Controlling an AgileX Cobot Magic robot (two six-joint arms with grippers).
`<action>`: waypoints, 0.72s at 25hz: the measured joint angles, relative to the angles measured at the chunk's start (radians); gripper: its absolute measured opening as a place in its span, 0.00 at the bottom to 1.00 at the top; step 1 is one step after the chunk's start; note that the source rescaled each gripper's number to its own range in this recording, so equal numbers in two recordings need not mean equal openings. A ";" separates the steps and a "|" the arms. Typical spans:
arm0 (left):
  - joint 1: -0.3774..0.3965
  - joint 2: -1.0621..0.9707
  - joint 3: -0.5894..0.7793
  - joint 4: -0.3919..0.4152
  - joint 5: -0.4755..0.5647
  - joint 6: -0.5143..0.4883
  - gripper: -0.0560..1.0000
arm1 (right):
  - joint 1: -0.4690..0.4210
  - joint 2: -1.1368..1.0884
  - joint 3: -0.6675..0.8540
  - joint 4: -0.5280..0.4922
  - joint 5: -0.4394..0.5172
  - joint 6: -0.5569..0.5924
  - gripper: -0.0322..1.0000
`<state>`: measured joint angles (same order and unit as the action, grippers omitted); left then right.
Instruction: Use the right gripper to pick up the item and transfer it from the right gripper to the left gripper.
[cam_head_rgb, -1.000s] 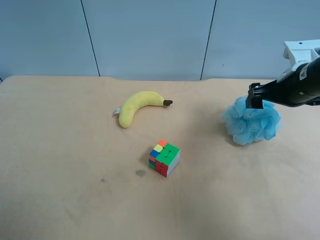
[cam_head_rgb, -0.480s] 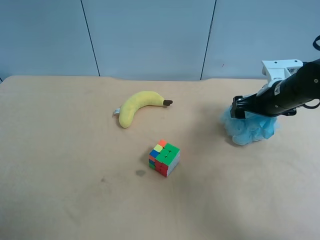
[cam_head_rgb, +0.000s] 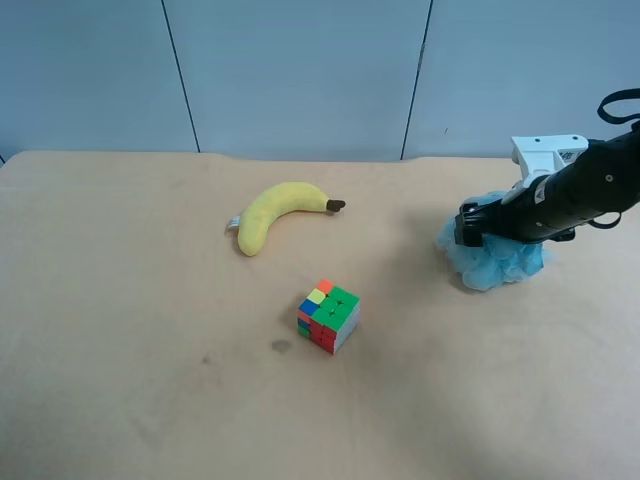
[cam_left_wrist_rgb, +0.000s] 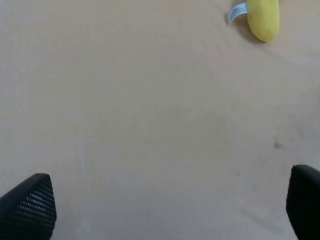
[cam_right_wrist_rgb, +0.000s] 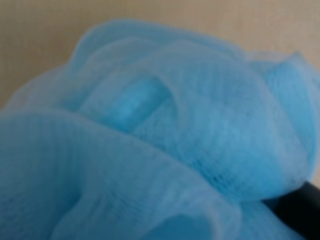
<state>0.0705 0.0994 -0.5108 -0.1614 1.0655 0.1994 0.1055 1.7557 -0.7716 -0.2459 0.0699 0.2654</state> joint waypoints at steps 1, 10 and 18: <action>0.000 0.000 0.000 0.000 0.000 0.000 0.89 | -0.001 0.000 0.000 0.000 -0.002 0.000 0.87; 0.000 0.000 0.000 0.000 0.000 0.000 0.89 | -0.001 0.000 0.000 0.000 -0.009 0.000 0.46; 0.000 0.000 0.000 0.000 0.000 0.000 0.89 | -0.001 0.000 -0.001 0.000 -0.015 0.000 0.25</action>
<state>0.0705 0.0994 -0.5108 -0.1614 1.0655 0.1994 0.1049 1.7557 -0.7723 -0.2459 0.0552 0.2654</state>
